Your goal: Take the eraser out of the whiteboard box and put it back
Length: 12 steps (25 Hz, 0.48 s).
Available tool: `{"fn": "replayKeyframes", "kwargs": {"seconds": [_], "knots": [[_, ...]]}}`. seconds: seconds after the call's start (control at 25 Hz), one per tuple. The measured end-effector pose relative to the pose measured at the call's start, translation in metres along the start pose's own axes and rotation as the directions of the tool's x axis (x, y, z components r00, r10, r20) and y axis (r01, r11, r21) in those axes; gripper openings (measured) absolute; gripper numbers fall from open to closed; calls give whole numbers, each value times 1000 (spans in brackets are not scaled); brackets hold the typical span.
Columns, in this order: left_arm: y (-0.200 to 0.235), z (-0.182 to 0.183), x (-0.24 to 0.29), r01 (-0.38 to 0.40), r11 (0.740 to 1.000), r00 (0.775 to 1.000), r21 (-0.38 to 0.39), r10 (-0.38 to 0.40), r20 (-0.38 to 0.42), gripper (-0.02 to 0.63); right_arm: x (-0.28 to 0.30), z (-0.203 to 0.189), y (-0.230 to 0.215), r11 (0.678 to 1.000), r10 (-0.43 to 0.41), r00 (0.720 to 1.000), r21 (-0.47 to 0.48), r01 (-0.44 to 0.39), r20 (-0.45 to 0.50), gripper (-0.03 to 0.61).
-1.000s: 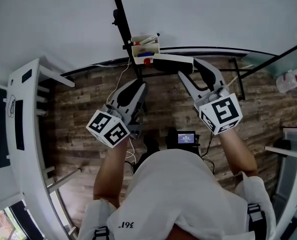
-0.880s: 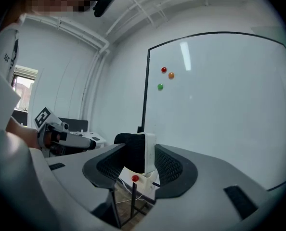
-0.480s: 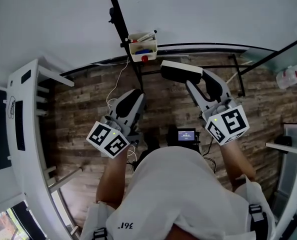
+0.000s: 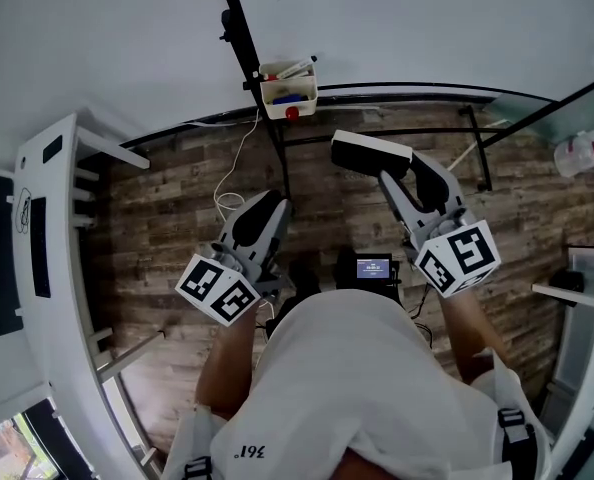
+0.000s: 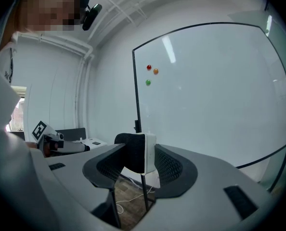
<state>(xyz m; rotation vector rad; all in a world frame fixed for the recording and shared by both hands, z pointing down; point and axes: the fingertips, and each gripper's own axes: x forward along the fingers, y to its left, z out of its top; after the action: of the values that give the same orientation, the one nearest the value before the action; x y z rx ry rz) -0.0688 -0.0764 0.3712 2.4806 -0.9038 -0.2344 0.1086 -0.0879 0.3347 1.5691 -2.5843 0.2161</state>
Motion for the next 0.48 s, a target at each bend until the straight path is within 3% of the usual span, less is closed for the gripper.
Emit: {"fn": "replayKeyframes", "kwargs": {"seconds": [0.48], "knots": [[8,-6,-12,-26,999,1000,-31,26,-6,66,-3,-11,0,998,-6,1000,60,7,-18,204]]}}
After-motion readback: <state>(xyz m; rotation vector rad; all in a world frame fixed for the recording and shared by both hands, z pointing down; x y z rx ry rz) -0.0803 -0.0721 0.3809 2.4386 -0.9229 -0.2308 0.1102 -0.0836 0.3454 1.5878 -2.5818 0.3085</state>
